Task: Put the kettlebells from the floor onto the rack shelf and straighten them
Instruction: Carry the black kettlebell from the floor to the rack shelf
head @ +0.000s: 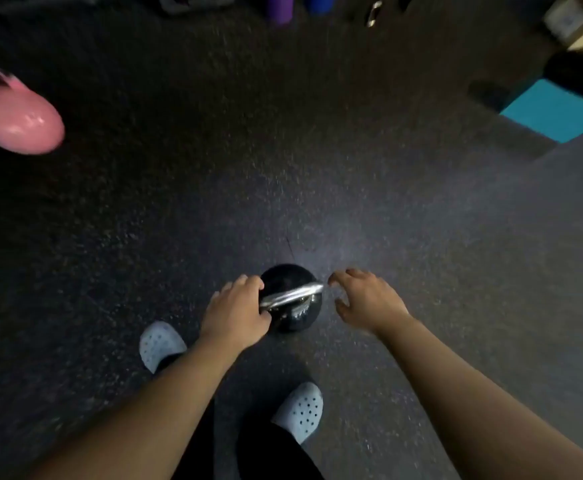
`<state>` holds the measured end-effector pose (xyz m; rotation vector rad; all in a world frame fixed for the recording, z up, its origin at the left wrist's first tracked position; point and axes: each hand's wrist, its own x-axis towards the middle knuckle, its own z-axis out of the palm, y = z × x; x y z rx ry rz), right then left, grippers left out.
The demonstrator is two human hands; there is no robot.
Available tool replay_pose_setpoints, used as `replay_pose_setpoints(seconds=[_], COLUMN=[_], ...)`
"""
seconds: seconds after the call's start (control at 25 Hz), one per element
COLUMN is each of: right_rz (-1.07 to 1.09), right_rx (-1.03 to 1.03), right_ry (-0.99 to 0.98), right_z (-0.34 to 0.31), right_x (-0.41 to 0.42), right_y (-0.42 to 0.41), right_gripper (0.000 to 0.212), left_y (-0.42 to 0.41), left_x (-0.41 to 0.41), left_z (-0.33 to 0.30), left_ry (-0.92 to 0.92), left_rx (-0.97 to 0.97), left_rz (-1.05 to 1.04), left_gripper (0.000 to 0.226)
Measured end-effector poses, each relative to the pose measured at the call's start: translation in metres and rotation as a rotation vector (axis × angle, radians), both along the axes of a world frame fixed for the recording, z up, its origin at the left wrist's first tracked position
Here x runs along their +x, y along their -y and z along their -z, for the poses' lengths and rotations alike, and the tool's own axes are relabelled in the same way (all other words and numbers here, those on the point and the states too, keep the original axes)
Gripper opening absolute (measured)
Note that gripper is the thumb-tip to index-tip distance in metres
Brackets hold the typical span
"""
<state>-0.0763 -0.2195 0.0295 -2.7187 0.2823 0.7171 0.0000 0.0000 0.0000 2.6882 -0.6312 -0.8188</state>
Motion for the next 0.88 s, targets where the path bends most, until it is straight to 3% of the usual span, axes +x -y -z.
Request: replay_pose_setpoints(seconds=[0.2, 0.4, 0.56, 0.8, 0.88], right_rz=[-0.002, -0.008, -0.018, 0.360, 0.360], right_rx=[-0.020, 0.075, 0.189, 0.411, 0.455], right_ry=[-0.068, -0.204, -0.245, -0.150, -0.077], right_z=[0.152, 0.213, 0.193, 0.090, 0.068], right_x=[0.027, 0.044, 0.060, 0.114, 0.132], right_y=[0.003, 0.010, -0.006, -0.027, -0.035], right_gripper=[0.055, 0.034, 0.015, 0.011, 0.008], left_y=[0.033, 0.037, 0.014, 0.007, 0.004], left_x=[0.015, 0.020, 0.051, 0.147, 0.165], left_z=[0.138, 0.201, 0.180, 0.079, 0.056], left_ry=[-0.099, -0.258, -0.361, -0.299, -0.293], left_rx=[0.126, -0.049, -0.077, -0.193, -0.228], left_rz=[0.063, 0.059, 0.127, 0.256, 0.266], left_gripper=[0.064, 0.024, 0.023, 0.024, 0.024])
